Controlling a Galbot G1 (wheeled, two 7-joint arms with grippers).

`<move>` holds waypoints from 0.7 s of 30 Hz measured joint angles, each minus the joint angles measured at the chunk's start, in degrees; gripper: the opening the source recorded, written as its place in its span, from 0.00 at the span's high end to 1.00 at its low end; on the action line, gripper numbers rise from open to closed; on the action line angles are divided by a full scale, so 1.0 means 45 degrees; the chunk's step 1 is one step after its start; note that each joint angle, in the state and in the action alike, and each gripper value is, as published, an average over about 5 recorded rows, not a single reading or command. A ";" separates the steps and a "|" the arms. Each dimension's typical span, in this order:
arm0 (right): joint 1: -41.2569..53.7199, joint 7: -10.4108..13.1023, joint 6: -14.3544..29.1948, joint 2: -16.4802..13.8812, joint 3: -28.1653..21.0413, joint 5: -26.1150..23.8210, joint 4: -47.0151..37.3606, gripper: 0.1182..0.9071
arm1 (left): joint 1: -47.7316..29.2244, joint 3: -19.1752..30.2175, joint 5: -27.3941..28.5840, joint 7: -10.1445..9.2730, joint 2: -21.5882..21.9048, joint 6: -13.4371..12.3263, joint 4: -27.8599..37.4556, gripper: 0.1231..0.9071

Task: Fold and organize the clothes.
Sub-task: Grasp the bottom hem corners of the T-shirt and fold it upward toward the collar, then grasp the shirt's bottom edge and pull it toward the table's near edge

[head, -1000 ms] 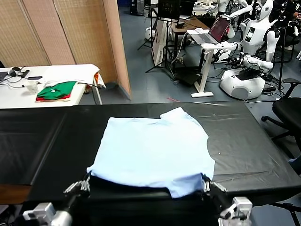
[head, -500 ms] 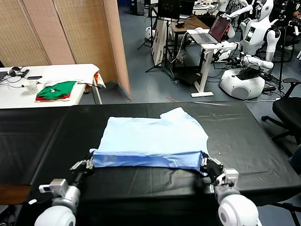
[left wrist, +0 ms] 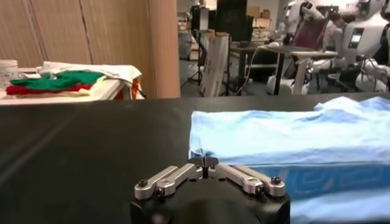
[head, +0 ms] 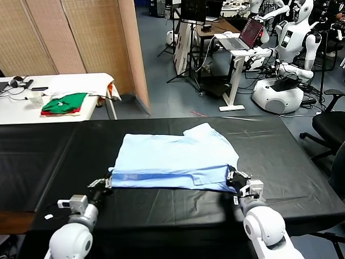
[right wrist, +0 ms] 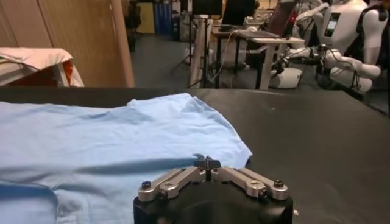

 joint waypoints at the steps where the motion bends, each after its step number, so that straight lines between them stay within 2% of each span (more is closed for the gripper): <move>1: -0.0013 -0.0077 -0.0025 -0.0005 0.0015 0.0007 0.0011 0.92 | -0.0079 0.0035 -0.0061 -0.0003 0.0026 0.0044 0.0070 0.97; 4: -0.0153 -0.0341 -0.0186 -0.0064 0.0118 0.0009 0.0170 0.72 | -0.0320 0.0132 -0.0333 0.0032 0.0081 0.0160 0.0223 0.96; 7: -0.0439 -0.0519 -0.0373 -0.0197 0.0292 -0.0006 0.0506 0.48 | -0.0483 0.0185 -0.0503 0.0100 0.0044 0.0176 0.0311 0.83; 10: -0.0881 -0.0597 -0.0391 -0.0357 0.0500 -0.0004 0.0921 0.25 | -0.0477 0.0195 -0.0515 0.0126 -0.0060 0.0172 0.0289 0.59; 13: -0.1466 -0.0636 -0.0267 -0.0575 0.0783 0.0062 0.1333 0.07 | -0.0305 0.0151 -0.0472 0.0130 -0.0161 0.0198 0.0142 0.35; 16: -0.2038 -0.0664 -0.0149 -0.0790 0.1078 0.0240 0.1622 0.01 | -0.0026 0.0017 -0.0418 0.0186 -0.0264 0.0242 -0.0031 0.13; 18: -0.2355 -0.0669 -0.0105 -0.0884 0.1221 0.0393 0.1726 0.00 | 0.0214 -0.0080 -0.0381 0.0270 -0.0340 0.0248 -0.0148 0.04; 21: -0.2707 -0.0669 -0.0068 -0.0930 0.1342 0.0569 0.1785 0.01 | 0.0610 -0.0216 -0.0324 0.0347 -0.0433 0.0224 -0.0291 0.01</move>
